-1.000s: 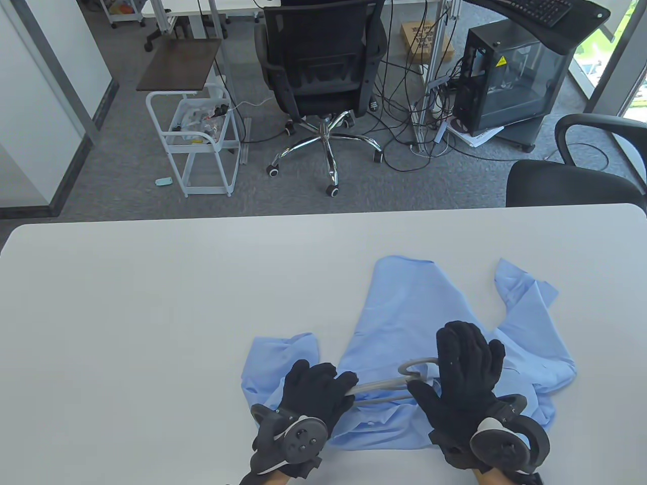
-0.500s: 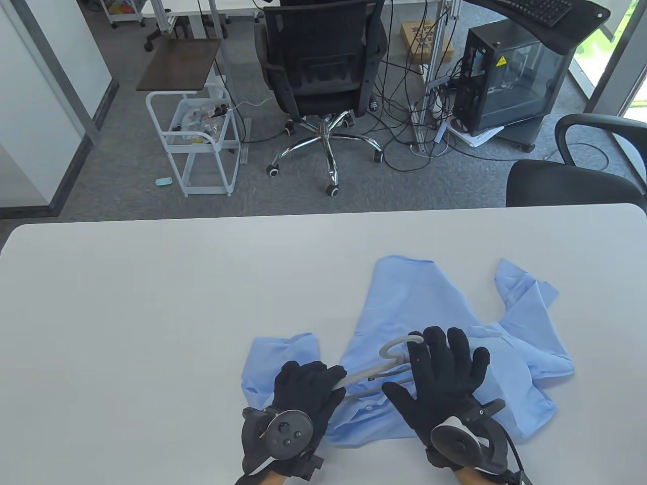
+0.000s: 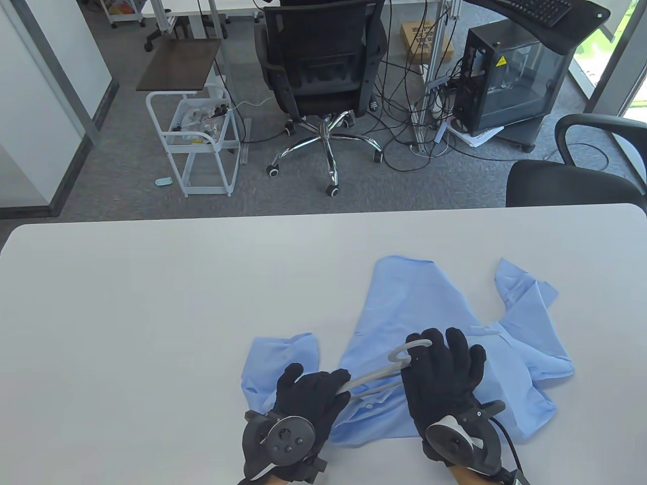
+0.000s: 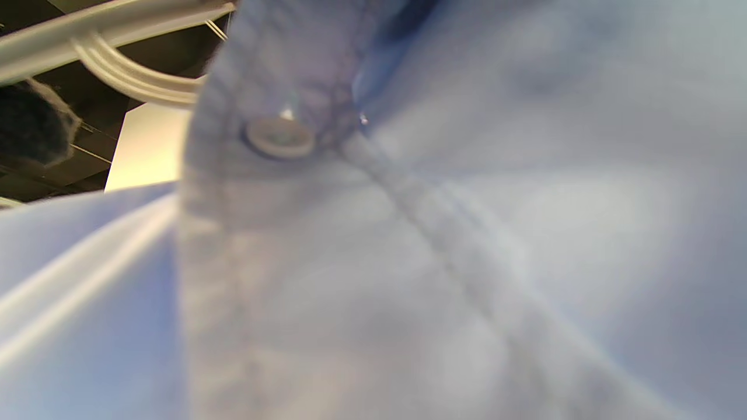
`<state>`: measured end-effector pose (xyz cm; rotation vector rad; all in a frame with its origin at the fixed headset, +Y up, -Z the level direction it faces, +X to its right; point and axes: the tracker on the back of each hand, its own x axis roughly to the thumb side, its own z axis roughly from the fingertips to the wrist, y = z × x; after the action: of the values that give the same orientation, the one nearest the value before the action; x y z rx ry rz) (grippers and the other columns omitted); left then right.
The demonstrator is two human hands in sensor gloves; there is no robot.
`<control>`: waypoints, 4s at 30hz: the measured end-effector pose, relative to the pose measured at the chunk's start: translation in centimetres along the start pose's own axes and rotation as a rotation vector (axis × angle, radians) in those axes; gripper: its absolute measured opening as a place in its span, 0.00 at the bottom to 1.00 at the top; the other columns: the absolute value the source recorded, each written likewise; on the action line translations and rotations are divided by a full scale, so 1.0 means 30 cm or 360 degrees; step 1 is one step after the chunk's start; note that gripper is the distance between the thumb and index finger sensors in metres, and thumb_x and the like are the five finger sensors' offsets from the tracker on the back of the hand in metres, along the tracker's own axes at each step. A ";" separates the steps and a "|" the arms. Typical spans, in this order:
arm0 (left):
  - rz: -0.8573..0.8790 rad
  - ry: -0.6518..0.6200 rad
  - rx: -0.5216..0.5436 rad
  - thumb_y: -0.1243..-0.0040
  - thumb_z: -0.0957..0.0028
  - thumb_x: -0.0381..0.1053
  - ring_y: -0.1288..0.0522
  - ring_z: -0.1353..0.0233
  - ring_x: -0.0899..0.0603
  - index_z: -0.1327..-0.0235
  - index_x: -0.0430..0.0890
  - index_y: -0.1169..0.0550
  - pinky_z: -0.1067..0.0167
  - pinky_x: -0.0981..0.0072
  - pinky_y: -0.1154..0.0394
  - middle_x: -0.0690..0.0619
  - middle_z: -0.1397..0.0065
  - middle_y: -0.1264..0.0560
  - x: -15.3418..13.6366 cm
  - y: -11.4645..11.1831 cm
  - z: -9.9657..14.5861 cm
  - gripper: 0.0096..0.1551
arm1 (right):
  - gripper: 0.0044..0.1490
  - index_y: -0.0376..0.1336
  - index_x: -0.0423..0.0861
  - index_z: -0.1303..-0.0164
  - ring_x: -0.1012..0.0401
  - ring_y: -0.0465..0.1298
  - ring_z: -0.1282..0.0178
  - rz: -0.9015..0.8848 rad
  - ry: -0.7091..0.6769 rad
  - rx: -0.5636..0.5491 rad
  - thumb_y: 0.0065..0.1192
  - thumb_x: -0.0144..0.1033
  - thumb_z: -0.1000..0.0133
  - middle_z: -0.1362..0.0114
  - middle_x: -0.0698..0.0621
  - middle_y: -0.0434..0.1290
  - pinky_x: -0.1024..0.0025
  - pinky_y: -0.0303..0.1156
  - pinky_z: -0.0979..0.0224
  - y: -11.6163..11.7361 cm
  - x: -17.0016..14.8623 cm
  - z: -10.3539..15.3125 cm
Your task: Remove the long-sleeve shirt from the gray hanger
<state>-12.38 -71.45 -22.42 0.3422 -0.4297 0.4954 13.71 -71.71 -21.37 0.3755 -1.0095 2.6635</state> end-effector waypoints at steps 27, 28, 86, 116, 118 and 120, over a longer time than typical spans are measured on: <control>-0.0253 -0.0013 0.0210 0.49 0.50 0.71 0.11 0.68 0.55 0.43 0.58 0.19 0.35 0.52 0.23 0.66 0.74 0.20 -0.025 0.031 0.018 0.30 | 0.31 0.60 0.47 0.22 0.34 0.61 0.18 -0.0248 0.0170 -0.0146 0.47 0.50 0.32 0.21 0.42 0.67 0.17 0.44 0.32 -0.038 -0.085 -0.002; -0.0252 -0.0010 0.0218 0.49 0.50 0.71 0.11 0.68 0.55 0.44 0.58 0.19 0.35 0.52 0.23 0.66 0.74 0.20 -0.027 0.034 0.018 0.30 | 0.31 0.60 0.48 0.22 0.34 0.61 0.18 -0.0242 0.0174 -0.0151 0.47 0.50 0.32 0.21 0.42 0.67 0.17 0.44 0.32 -0.040 -0.088 -0.002; -0.0010 0.0155 0.0166 0.48 0.51 0.71 0.11 0.68 0.54 0.44 0.57 0.19 0.34 0.52 0.24 0.66 0.73 0.19 -0.215 0.092 0.013 0.30 | 0.29 0.64 0.44 0.26 0.38 0.72 0.26 -0.0738 0.0890 -0.0222 0.52 0.46 0.33 0.27 0.40 0.72 0.32 0.63 0.29 -0.055 -0.379 0.022; 0.0131 0.0218 0.0214 0.49 0.50 0.71 0.11 0.66 0.54 0.43 0.59 0.19 0.33 0.52 0.24 0.66 0.72 0.19 -0.267 0.126 0.022 0.30 | 0.29 0.65 0.42 0.27 0.38 0.72 0.28 -0.0718 0.0935 -0.0134 0.51 0.46 0.33 0.28 0.38 0.73 0.31 0.63 0.30 -0.050 -0.388 0.026; 0.0130 0.0221 0.0218 0.49 0.50 0.71 0.11 0.66 0.54 0.42 0.59 0.19 0.33 0.52 0.24 0.66 0.71 0.19 -0.267 0.124 0.022 0.30 | 0.30 0.65 0.42 0.27 0.37 0.72 0.28 -0.0745 0.0907 -0.0096 0.52 0.46 0.33 0.28 0.38 0.73 0.30 0.62 0.30 -0.045 -0.372 0.024; 0.0137 0.0226 0.0214 0.49 0.50 0.71 0.11 0.66 0.54 0.42 0.59 0.19 0.33 0.52 0.24 0.66 0.71 0.18 -0.267 0.124 0.021 0.30 | 0.29 0.65 0.41 0.27 0.36 0.71 0.27 -0.0797 0.0910 -0.0064 0.52 0.45 0.32 0.28 0.37 0.73 0.29 0.61 0.30 -0.036 -0.364 0.022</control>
<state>-20.87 -71.67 -24.87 0.4165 -0.2749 0.6302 24.34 -73.08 -23.85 -0.1325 -0.6741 2.1022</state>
